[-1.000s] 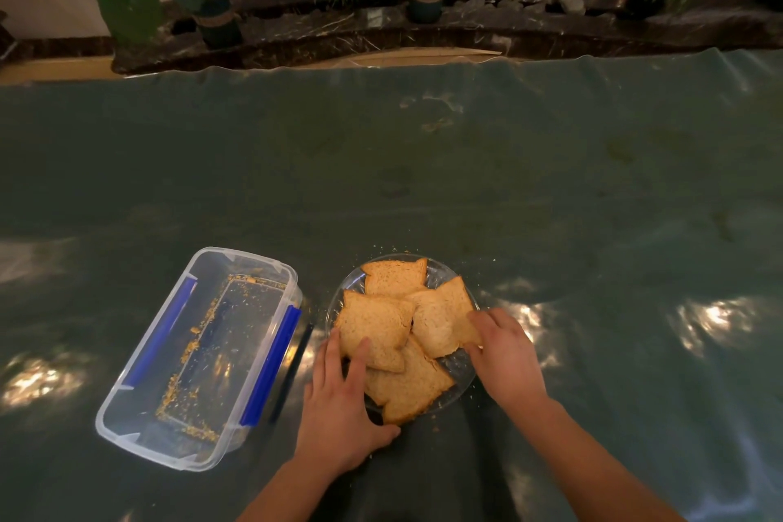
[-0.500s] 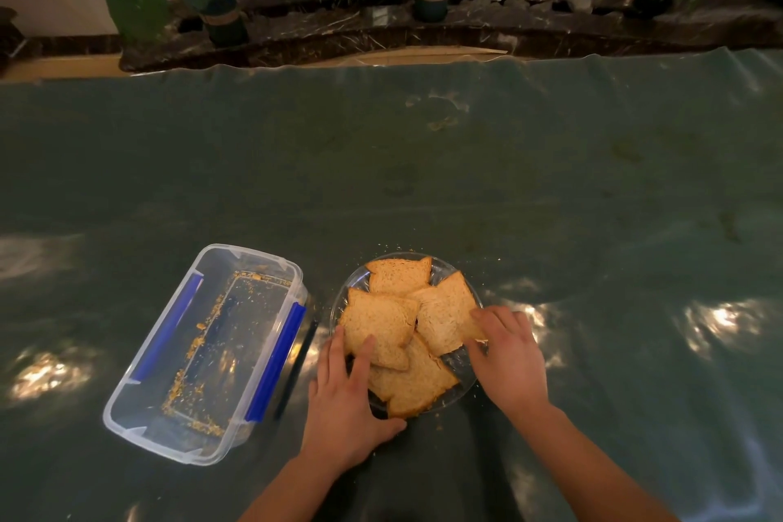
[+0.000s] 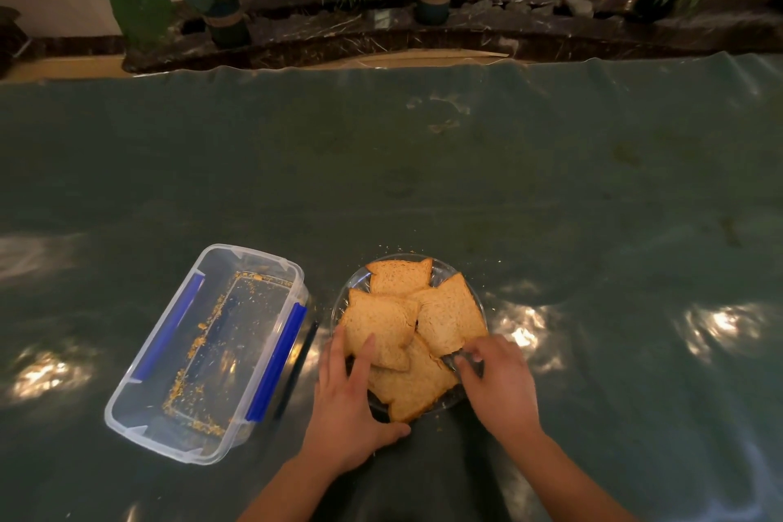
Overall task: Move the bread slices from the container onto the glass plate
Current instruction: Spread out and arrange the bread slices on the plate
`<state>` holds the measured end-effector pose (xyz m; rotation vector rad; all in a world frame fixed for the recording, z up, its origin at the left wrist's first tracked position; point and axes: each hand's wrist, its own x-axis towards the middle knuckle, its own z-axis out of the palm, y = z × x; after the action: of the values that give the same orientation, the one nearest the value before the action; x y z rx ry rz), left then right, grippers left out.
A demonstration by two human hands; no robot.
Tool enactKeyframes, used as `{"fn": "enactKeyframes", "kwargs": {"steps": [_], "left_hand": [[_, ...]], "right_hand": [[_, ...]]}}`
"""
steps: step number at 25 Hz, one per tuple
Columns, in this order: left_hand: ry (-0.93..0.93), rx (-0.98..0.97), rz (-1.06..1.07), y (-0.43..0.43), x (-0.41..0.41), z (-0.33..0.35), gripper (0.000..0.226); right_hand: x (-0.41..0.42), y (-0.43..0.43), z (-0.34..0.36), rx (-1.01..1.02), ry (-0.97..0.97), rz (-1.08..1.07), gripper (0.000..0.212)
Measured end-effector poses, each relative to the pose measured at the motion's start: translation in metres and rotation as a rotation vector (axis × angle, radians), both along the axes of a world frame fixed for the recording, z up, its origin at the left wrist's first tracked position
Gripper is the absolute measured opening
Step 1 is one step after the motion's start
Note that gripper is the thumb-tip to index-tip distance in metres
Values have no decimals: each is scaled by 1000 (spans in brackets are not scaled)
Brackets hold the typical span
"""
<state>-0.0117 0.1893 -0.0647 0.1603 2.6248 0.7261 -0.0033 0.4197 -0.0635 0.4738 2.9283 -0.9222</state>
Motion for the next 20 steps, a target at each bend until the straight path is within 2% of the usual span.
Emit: {"fn": "enactKeyframes", "kwargs": {"steps": [3, 8, 11, 13, 16, 18, 20], "left_hand": [[-42, 254, 145, -1, 0, 5, 112], [-18, 460, 339, 6, -3, 8, 96], [-23, 612, 563, 2, -8, 8, 80], [-38, 595, 634, -1, -11, 7, 75], [6, 517, 578, -1, -14, 9, 72], [-23, 457, 443, -2, -12, 8, 95], [-58, 351, 266, -1, -5, 4, 120]], "right_hand": [[-1, 11, -1, -99, -12, -167, 17], [-8, 8, -1, -227, -38, -284, 22], [-6, 7, -1, -304, -63, -341, 29], [-2, 6, -1, -351, -116, -358, 43], [8, -1, -2, -406, -180, -271, 80], [14, -5, -4, -377, -200, -185, 102], [14, -7, -3, -345, -201, -178, 111]]}}
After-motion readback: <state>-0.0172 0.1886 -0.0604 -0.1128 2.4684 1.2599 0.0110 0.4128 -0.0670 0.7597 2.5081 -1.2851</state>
